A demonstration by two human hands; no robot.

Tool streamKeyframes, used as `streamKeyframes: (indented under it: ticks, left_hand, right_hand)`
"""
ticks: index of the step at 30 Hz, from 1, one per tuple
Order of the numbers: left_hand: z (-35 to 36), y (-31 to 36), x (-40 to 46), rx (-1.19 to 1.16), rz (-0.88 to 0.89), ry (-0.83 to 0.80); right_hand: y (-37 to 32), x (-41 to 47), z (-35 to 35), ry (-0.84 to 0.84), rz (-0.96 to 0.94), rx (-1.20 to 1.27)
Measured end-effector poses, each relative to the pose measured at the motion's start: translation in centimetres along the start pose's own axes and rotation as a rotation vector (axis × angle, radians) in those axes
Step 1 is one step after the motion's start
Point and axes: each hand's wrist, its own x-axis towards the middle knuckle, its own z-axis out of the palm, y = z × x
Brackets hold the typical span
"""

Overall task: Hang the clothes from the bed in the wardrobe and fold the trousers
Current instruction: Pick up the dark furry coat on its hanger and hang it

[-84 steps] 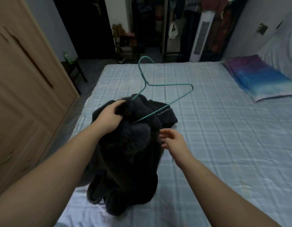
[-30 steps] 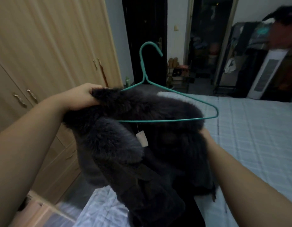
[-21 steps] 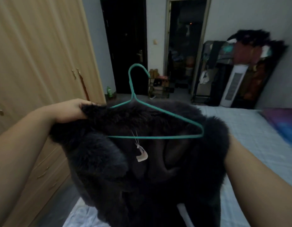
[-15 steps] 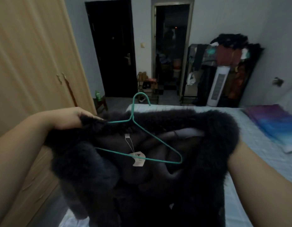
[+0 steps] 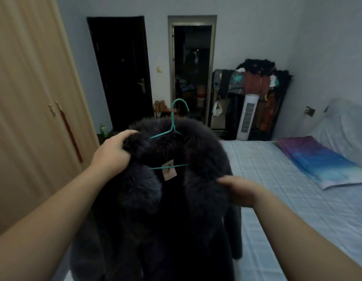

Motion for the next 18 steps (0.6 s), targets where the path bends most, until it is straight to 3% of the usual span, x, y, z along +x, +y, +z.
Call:
streamKeyframes:
  ticks: [2, 3, 5, 7, 8, 10, 11, 14, 18]
  left_hand:
    - [-0.2, 0.7, 0.0, -0.027, -0.019, 0.047]
    - [-0.4, 1.0, 0.0, -0.045, -0.02, 0.053]
    - [-0.9, 1.0, 0.5, -0.108, -0.008, 0.054]
    - [-1.4, 0.7, 1.0, -0.161, -0.005, 0.066]
    - [-1.4, 0.4, 1.3, -0.18, -0.001, 0.08]
    - [-1.8, 1.1, 1.4, -0.213, 0.024, 0.097]
    - [-2.0, 1.6, 1.4, -0.229, 0.061, 0.088]
    - [-2.6, 2.7, 1.9, -0.28, 0.21, 0.069]
    - [-4.3, 3.3, 2.3, -0.295, 0.333, 0.083]
  right_hand:
    - [-0.4, 0.0, -0.4, 0.042, 0.057, -0.281]
    - [-0.8, 0.1, -0.8, 0.144, 0.092, -0.41]
    - [-2.2, -0.2, -1.5, 0.542, -0.013, -0.571]
    - [-3.6, -1.8, -1.4, 0.944, -0.433, -0.446]
    - [-4.4, -2.9, -0.8, 0.998, -0.709, -0.36]
    - [-6.5, -5.0, 0.6, 0.805, -1.041, -0.449]
    - [-7.3, -5.3, 1.0, 0.678, -1.064, -0.608]
    - [-9.2, -4.8, 1.4, 0.576, -0.88, -1.03]
    - [-10.7, -5.0, 1.5, 0.683, -0.765, -1.154]
